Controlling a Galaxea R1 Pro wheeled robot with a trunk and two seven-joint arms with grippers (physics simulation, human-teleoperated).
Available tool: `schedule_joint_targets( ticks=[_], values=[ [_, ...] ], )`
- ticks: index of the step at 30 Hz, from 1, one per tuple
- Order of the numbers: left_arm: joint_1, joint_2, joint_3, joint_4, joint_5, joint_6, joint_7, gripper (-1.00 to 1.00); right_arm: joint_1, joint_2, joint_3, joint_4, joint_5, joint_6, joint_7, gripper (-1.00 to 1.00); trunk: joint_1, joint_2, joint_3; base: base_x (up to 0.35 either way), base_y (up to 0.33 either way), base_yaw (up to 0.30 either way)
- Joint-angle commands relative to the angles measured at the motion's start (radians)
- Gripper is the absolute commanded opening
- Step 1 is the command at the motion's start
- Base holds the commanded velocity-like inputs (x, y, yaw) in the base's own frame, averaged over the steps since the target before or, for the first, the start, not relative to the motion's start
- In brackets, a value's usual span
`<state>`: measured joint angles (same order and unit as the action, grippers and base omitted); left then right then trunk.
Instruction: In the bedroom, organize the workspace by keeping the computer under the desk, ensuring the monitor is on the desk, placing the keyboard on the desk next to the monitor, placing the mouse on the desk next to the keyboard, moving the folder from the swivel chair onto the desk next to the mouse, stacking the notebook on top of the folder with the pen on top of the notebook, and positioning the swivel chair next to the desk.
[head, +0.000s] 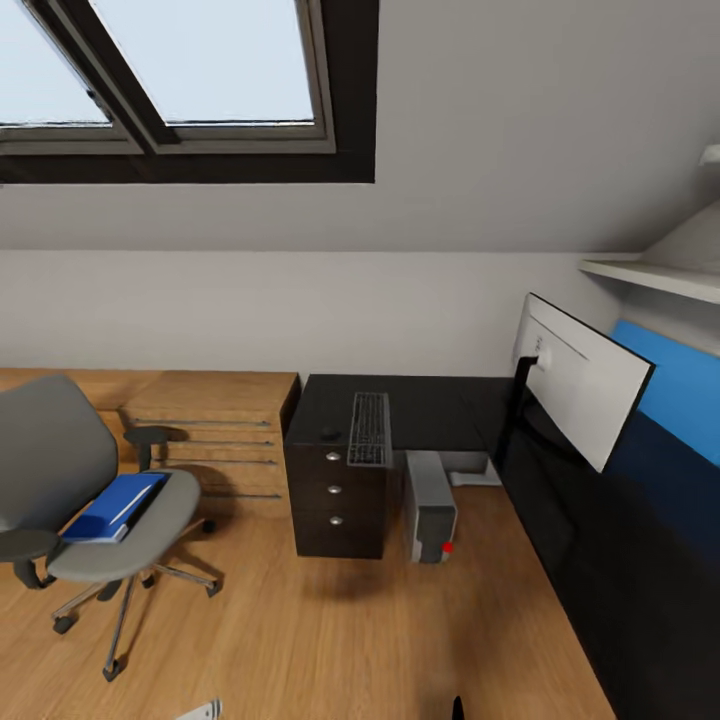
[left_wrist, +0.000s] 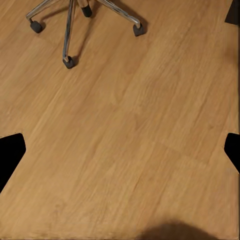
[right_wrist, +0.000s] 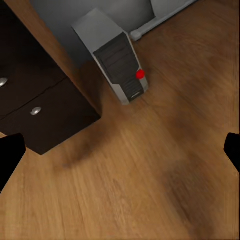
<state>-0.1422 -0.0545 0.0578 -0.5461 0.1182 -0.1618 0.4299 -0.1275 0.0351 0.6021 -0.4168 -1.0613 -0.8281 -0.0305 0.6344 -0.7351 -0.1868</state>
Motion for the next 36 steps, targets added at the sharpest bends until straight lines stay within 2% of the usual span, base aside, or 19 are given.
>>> schedule_joint_targets(
  ticks=[1,9,12,20,29,33,36],
  values=[
    [-0.001,-0.001,0.002,0.0,0.011,-0.007,-0.002,1.0,-0.001,0.003,0.008,0.005,-0.008,-0.018,-0.003,1.0,-0.004,0.006,0.003,-0.274,-0.244,0.0],
    [-0.001,0.0,0.002,0.0,0.012,-0.007,-0.002,1.0,-0.001,0.038,0.008,0.055,-0.007,-0.084,-0.002,1.0,-0.035,0.062,0.039,-0.272,-0.244,0.016],
    [-0.001,0.001,0.002,0.0,0.012,-0.007,-0.002,1.0,-0.001,0.044,0.008,0.061,-0.007,-0.091,-0.002,1.0,-0.046,0.083,0.053,-0.271,-0.244,0.06],
    [-0.001,0.001,0.003,0.0,0.013,-0.007,0.001,1.0,-0.001,0.049,0.009,0.066,-0.006,-0.107,0.0,1.0,-0.077,0.139,0.091,-0.245,-0.219,0.088],
    [-0.001,0.001,0.003,0.0,0.014,-0.007,0.001,1.0,-0.001,0.051,0.014,0.068,-0.004,-0.114,0.001,1.0,-0.112,0.202,0.133,-0.024,-0.021,0.117],
    [-0.001,0.001,0.004,0.0,0.014,-0.007,0.001,1.0,-0.001,0.051,0.015,0.069,0.01,-0.115,0.001,1.0,-0.127,0.23,0.152,-0.002,-0.002,0.126],
    [-0.001,0.001,0.004,0.0,0.014,-0.007,0.001,1.0,-0.001,0.051,0.015,0.07,0.049,-0.115,0.001,1.0,-0.138,0.251,0.165,-0.001,0.0,0.131]
  ],
)
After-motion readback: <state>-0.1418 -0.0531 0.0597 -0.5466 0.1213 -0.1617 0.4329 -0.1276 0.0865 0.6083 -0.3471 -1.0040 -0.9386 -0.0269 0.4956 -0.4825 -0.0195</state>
